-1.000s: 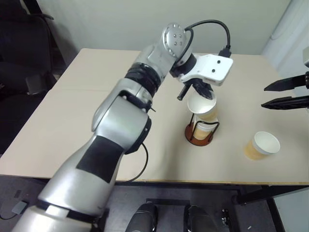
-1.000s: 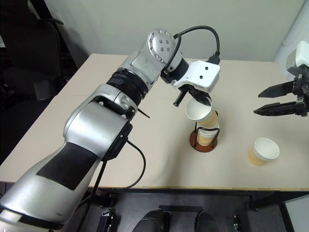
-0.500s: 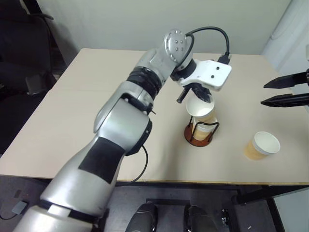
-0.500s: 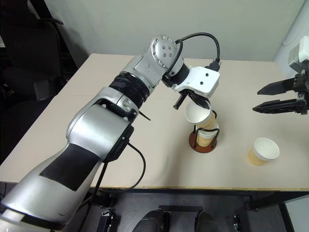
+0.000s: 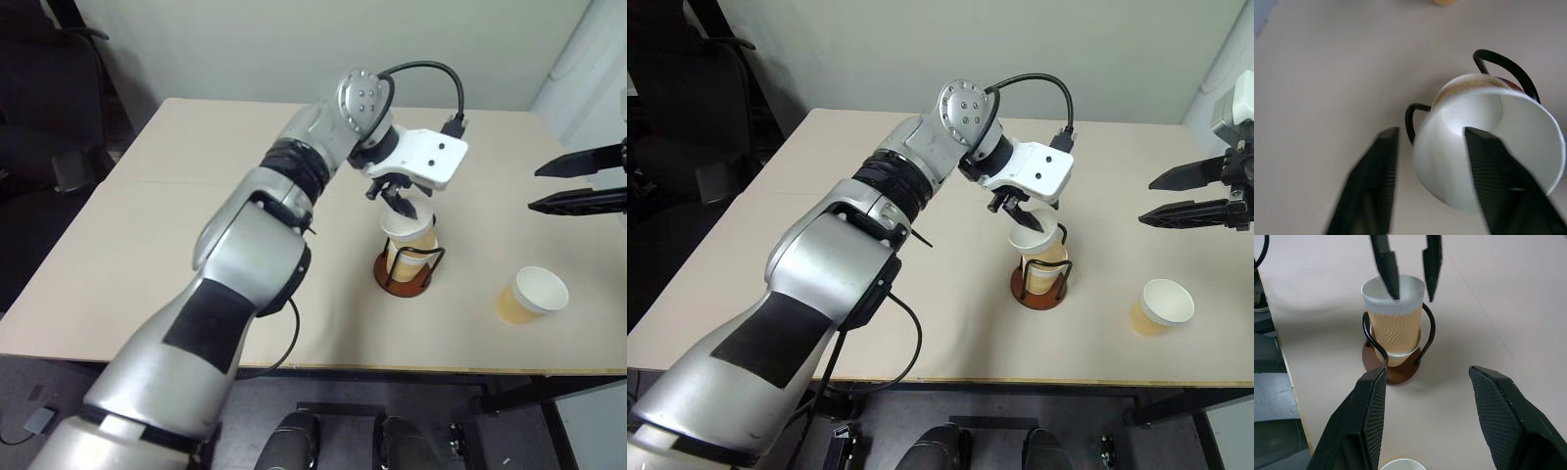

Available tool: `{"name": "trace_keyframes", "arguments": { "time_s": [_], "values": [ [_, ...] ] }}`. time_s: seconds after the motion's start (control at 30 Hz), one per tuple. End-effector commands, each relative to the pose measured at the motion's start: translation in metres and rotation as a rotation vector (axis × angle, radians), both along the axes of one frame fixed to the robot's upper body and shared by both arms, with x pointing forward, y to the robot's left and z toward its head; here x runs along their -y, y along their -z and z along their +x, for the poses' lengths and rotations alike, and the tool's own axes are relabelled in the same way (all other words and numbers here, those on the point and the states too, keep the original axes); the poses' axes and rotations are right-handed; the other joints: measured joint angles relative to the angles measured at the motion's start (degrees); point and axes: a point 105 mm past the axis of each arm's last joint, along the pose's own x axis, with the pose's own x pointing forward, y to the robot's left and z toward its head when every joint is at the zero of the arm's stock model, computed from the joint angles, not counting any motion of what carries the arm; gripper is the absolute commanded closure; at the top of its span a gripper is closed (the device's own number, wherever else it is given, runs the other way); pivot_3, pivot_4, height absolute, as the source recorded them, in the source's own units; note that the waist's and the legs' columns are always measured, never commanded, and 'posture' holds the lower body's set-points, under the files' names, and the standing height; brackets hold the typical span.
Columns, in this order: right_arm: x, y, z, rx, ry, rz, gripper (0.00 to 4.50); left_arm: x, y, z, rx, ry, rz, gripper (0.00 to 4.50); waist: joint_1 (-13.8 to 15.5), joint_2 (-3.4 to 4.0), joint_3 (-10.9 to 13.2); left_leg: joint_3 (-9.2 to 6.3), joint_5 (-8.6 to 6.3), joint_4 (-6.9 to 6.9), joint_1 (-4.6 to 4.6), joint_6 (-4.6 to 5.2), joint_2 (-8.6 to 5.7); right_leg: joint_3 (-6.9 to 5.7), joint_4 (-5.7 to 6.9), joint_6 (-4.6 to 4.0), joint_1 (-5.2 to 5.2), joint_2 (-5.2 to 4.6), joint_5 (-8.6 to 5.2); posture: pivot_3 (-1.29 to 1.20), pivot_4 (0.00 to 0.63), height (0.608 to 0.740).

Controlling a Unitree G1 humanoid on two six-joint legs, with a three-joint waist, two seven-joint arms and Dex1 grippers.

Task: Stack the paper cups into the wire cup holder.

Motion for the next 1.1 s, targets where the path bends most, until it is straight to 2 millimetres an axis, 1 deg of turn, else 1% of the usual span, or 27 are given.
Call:
{"name": "trace_keyframes", "arguments": {
  "time_s": [0.03, 0.1, 0.13, 0.27, 0.37, 0.43, 0.57, 0.63, 0.67, 0.73, 0.8, 0.87, 1.03, 1.1],
  "values": [
    [0.001, -0.014, -0.006, 0.061, -0.002, -0.006, 1.83, 0.006, -0.011, -0.004, 0.024, 0.026, -0.034, 0.99, 0.0, 0.0, 0.0, 0.0, 0.0, 0.0, 0.0, 0.0, 0.0, 0.0, 0.0, 0.0, 0.0, 0.0, 0.0, 0.0, 0.15, 0.74],
    [0.001, -0.014, -0.005, 0.062, 0.0, -0.008, 1.83, 0.006, -0.012, -0.004, 0.022, 0.028, -0.035, 0.25, 0.0, 0.0, 0.0, 0.0, 0.0, 0.0, 0.01, 0.0, 0.0, 0.0, 0.01, 0.0, 0.0, 0.0, 0.0, 0.0, 0.15, 0.74],
    [0.001, -0.014, -0.005, 0.062, 0.0, -0.008, 1.83, 0.006, -0.012, -0.004, 0.021, 0.028, -0.037, 0.02, 0.0, 0.0, 0.0, 0.0, 0.0, 0.0, 0.0, 0.0, 0.0, 0.0, 0.01, 0.0, 0.0, 0.0, 0.0, 0.0, 0.15, 0.74],
    [0.002, -0.013, -0.005, 0.062, 0.004, -0.016, 1.83, 0.007, -0.019, -0.006, 0.009, 0.03, -0.075, 0.02, 0.0, 0.0, 0.0, 0.0, 0.0, 0.0, 0.0, 0.0, 0.0, 0.01, 0.0, -0.01, 0.0, 0.0, 0.0, 0.0, 0.15, 0.74],
    [0.006, -0.006, -0.001, 0.074, 0.031, -0.04, 1.83, 0.006, -0.04, -0.007, -0.087, -0.004, -0.228, 0.02, -0.01, 0.0, 0.0, 0.0, 0.0, 0.0, 0.0, 0.0, 0.0, 0.0, 0.0, 0.0, 0.0, 0.01, 0.0, 0.0, 0.15, 0.74],
    [0.005, -0.001, 0.0, 0.058, 0.037, -0.012, 1.83, -0.001, -0.051, -0.004, -0.137, -0.035, -0.323, 0.02, -0.03, 0.01, -0.01, 0.0, 0.0, 0.0, 0.0, 0.0, 0.0, 0.0, 0.01, 0.0, -0.01, 0.01, 0.0, 0.0, 0.15, 0.74],
    [0.002, 0.012, -0.007, -0.002, 0.04, 0.032, 1.83, -0.026, -0.08, -0.002, -0.398, -0.095, -0.574, 0.02, -0.11, 0.05, -0.03, 0.02, 0.02, -0.05, 0.01, -0.06, 0.03, 0.0, 0.03, 0.16, -0.04, 0.06, 0.09, 0.0, 0.15, 0.74],
    [0.001, 0.016, -0.009, -0.012, 0.043, 0.048, 1.83, -0.035, -0.085, -0.001, -0.45, -0.103, -0.631, 0.02, -0.12, 0.07, -0.04, 0.02, 0.04, -0.09, 0.02, -0.09, 0.04, 0.0, 0.03, 0.14, -0.04, 0.07, 0.07, 0.0, 0.15, 0.74],
    [0.001, 0.019, -0.009, -0.018, 0.049, 0.053, 1.83, -0.039, -0.087, 0.0, -0.471, -0.109, -0.652, 0.02, -0.14, 0.08, -0.04, 0.02, 0.05, -0.08, 0.02, -0.12, 0.03, 0.01, 0.02, 0.11, -0.04, 0.07, 0.04, 0.0, 0.15, 0.74],
    [0.001, 0.029, -0.01, -0.047, 0.048, 0.052, 1.83, -0.048, -0.083, -0.001, -0.509, -0.105, -0.642, 0.02, 0.04, 0.08, -0.05, 0.02, 0.08, -0.05, 0.01, -0.16, 0.03, 0.02, -0.01, -0.02, -0.02, 0.07, -0.05, 0.0, 0.15, 0.74],
    [0.003, 0.041, -0.009, -0.069, 0.052, 0.028, 1.83, -0.057, -0.075, -0.003, -0.571, -0.1, -0.606, 0.02, 0.19, 0.08, -0.05, 0.01, 0.11, 0.03, 0.03, -0.2, 0.02, 0.01, -0.01, -0.03, 0.07, 0.06, -0.11, 0.0, 0.15, 0.74],
    [0.007, 0.055, -0.007, -0.082, 0.059, -0.024, 1.83, -0.063, -0.067, -0.001, -0.588, -0.116, -0.599, 0.02, 0.19, 0.08, -0.05, 0.01, 0.13, 0.06, 0.06, -0.24, 0.01, 0.02, -0.03, -0.04, 0.12, 0.04, -0.11, 0.0, 0.15, 0.74],
    [0.023, 0.085, -0.008, -0.124, 0.06, -0.149, 1.83, -0.067, -0.067, -0.004, -0.603, -0.103, -0.602, 0.02, 0.27, 0.08, -0.04, 0.03, 0.15, 0.06, 0.07, -0.16, 0.0, 0.02, 0.0, 0.23, 0.11, 0.04, 0.11, 0.0, 0.15, 0.74],
    [0.031, 0.094, -0.009, -0.137, 0.068, -0.187, 1.83, -0.067, -0.067, -0.005, -0.602, -0.1, -0.602, 0.02, 0.25, 0.08, -0.04, -0.01, 0.14, 0.06, 0.06, -0.13, 0.0, 0.03, -0.02, 0.34, 0.12, 0.04, 0.17, 0.0, 0.15, 0.74]
  ]
}}
